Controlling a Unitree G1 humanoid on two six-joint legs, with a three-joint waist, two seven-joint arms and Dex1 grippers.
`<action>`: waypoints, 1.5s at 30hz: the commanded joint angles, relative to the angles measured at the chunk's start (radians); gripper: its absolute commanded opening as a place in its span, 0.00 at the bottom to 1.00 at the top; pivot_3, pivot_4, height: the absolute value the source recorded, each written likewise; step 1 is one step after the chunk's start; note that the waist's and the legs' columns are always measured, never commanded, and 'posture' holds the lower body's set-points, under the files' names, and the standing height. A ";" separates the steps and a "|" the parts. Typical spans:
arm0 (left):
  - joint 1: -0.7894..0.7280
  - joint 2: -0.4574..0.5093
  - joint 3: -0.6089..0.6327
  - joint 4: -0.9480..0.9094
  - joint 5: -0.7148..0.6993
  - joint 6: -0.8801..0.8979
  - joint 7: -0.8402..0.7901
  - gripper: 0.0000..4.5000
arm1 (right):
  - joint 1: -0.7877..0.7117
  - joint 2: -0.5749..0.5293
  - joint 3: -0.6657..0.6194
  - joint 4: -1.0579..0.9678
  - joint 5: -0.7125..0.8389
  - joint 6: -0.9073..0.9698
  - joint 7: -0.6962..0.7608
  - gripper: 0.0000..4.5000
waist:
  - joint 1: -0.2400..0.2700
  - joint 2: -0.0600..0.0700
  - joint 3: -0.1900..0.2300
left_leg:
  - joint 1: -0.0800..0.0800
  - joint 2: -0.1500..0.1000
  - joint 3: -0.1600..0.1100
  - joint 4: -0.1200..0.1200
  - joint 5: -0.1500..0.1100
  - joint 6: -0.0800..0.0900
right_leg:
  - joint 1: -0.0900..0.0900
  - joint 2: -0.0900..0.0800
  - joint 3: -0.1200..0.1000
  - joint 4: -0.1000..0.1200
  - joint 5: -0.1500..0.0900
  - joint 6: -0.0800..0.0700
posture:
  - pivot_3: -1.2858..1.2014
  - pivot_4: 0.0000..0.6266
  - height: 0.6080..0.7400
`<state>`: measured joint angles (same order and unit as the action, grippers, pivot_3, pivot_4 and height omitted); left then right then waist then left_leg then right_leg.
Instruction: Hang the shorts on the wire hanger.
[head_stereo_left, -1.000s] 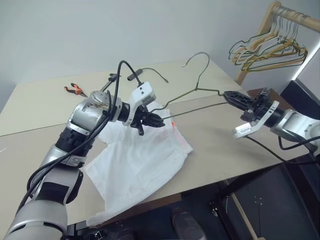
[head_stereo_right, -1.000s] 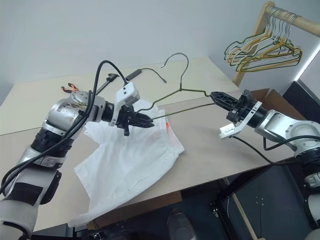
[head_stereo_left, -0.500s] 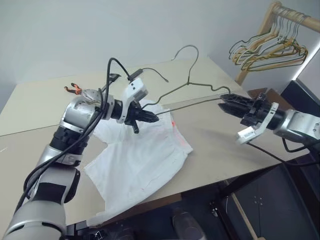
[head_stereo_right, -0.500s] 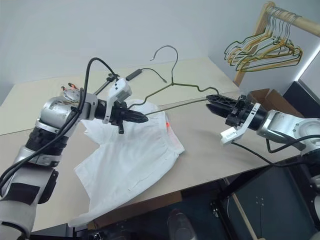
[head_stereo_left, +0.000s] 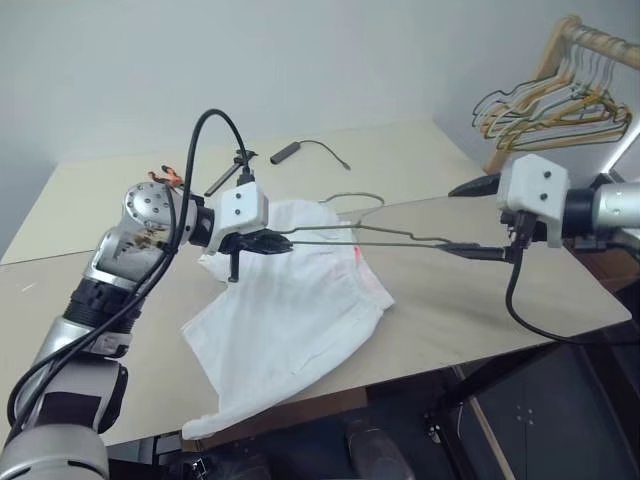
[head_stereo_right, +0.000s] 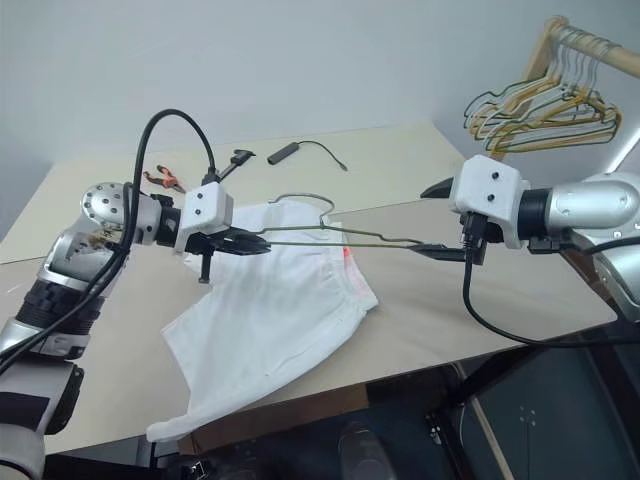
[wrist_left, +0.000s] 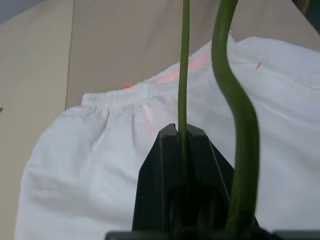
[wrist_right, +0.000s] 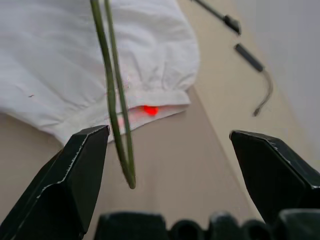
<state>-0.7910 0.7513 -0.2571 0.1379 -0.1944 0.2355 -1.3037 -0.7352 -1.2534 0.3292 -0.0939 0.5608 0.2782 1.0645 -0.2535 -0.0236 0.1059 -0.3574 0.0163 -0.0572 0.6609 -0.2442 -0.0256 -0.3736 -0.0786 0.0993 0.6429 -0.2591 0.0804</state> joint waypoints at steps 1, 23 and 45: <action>-0.002 -0.004 0.037 -0.053 -0.019 0.041 0.011 0.00 | -0.060 0.043 0.020 -0.024 -0.089 0.107 0.086 0.99 | 0.012 0.000 0.000 | -0.001 0.000 0.000 0.000 0.000 0.000 | -0.002 0.000 0.000 0.000 0.000 0.000 | 0.46 0.10 1.00; 0.014 -0.001 0.051 -0.109 -0.037 0.095 -0.039 0.06 | -0.125 0.225 0.012 -0.080 -0.346 0.293 0.172 0.00 | 0.062 0.002 0.000 | -0.029 -0.001 0.000 0.004 0.000 0.000 | -0.031 0.000 0.000 0.006 0.006 -0.009 | 0.46 0.13 1.00; 0.319 0.072 0.332 -0.314 -0.287 0.213 0.027 0.99 | 0.388 0.200 -0.451 0.124 -0.071 0.978 0.013 0.00 | 0.080 0.001 0.009 | -0.026 0.000 0.000 0.004 -0.001 0.003 | -0.028 0.002 0.001 0.006 0.006 -0.012 | 0.46 0.21 1.00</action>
<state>-0.4667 0.7976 0.0243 -0.1039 -0.4356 0.4244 -1.2747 -0.3246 -1.0504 -0.0762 -0.0002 0.4438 1.1559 1.0804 -0.1740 -0.0225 0.1152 -0.3833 0.0164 -0.0568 0.6649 -0.2456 -0.0225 -0.4012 -0.0769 0.0999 0.6489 -0.2529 0.0688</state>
